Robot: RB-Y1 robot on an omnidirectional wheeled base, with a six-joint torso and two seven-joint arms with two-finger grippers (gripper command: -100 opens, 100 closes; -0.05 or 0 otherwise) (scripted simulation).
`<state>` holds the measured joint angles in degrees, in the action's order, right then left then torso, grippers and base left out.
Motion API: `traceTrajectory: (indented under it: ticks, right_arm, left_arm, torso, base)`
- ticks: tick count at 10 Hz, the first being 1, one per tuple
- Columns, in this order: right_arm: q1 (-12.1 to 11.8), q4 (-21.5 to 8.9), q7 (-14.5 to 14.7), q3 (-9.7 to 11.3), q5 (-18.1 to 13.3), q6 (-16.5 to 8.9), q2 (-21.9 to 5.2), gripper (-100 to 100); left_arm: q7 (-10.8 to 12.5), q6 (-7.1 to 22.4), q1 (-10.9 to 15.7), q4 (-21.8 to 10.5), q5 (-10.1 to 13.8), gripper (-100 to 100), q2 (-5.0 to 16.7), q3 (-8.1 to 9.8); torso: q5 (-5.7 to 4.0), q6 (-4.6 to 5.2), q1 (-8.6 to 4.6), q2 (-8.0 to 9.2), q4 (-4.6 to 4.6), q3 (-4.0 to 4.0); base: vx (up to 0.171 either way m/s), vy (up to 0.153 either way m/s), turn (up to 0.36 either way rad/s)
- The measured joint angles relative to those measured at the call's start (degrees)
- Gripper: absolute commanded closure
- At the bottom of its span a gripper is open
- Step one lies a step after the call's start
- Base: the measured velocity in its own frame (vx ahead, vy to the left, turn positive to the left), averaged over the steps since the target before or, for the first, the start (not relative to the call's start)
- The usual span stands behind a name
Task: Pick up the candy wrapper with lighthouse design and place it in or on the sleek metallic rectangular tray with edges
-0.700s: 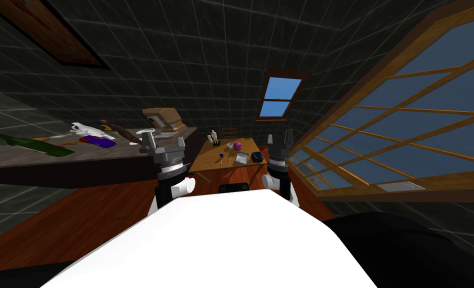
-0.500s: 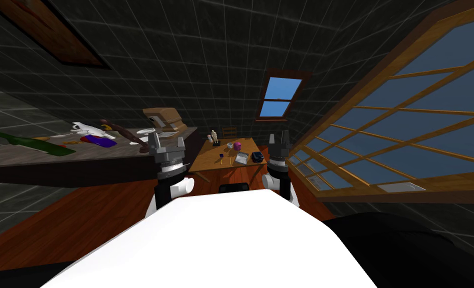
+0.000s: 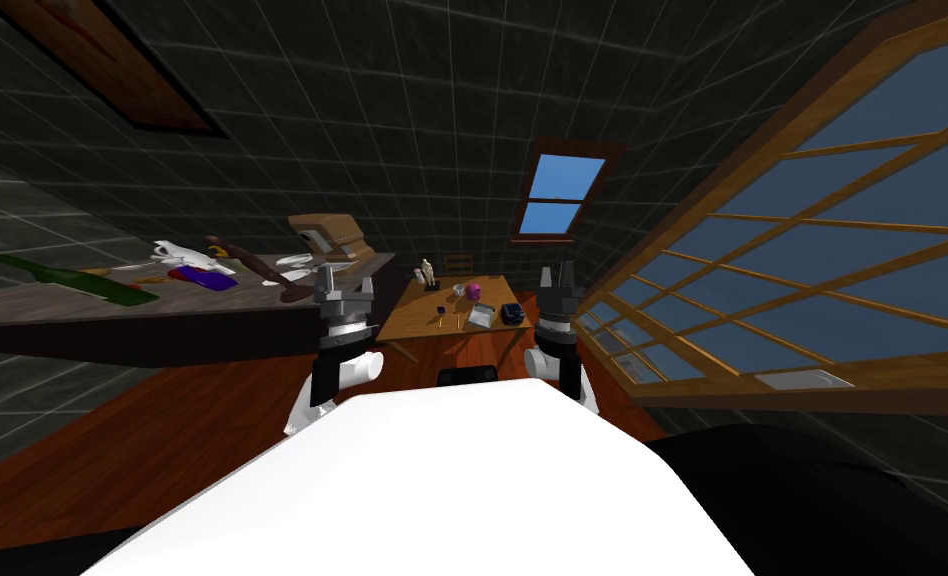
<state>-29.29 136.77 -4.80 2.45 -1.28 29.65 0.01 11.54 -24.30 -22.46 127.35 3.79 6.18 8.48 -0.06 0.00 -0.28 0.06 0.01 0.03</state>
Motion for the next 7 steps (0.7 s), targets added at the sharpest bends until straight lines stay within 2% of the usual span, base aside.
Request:
traceTrajectory:
  ticks: [2,4,5,6,7]
  right_arm:
    - [0.0,0.0,0.0,0.0,0.0,0.0,0.0,0]
    - [0.0,0.0,0.0,0.0,0.0,0.0,0.0,0]
    - [0.0,0.0,0.0,0.0,0.0,0.0,0.0,0]
    - [0.0,0.0,0.0,0.0,0.0,0.0,0.0,0]
    - [0.0,0.0,0.0,0.0,0.0,0.0,0.0,0]
  left_arm:
    - [2.09,2.02,1.54,-3.74,1.78,-100,1.84,2.83]
    - [3.72,5.8,3.8,-6.33,3.07,-100,2.36,5.0]
    - [4.92,7.18,5.04,-8.76,3.91,-100,2.93,6.42]
    - [5.84,9.13,6.23,-10.11,4.45,-100,2.69,7.45]
    - [6.37,10.01,6.98,-11.91,4.73,-100,2.79,7.94]
  torso:
    - [-0.01,-0.01,-0.02,0.02,0.0,0.01]
    - [-0.02,0.0,-0.09,0.0,0.0,0.0]
    - [-0.03,0.0,-0.12,0.0,0.0,0.0]
    - [-0.03,0.0,-0.12,-0.04,-0.01,-0.02]
    - [-0.01,0.0,0.02,-0.05,-0.01,-0.03]
  base:
    - [-0.021,-0.083,0.042]
    - [-0.023,-0.11,0.038]
    - [-0.009,-0.105,0.035]
    - [-0.007,-0.063,0.013]
    - [-0.012,-0.047,0.016]
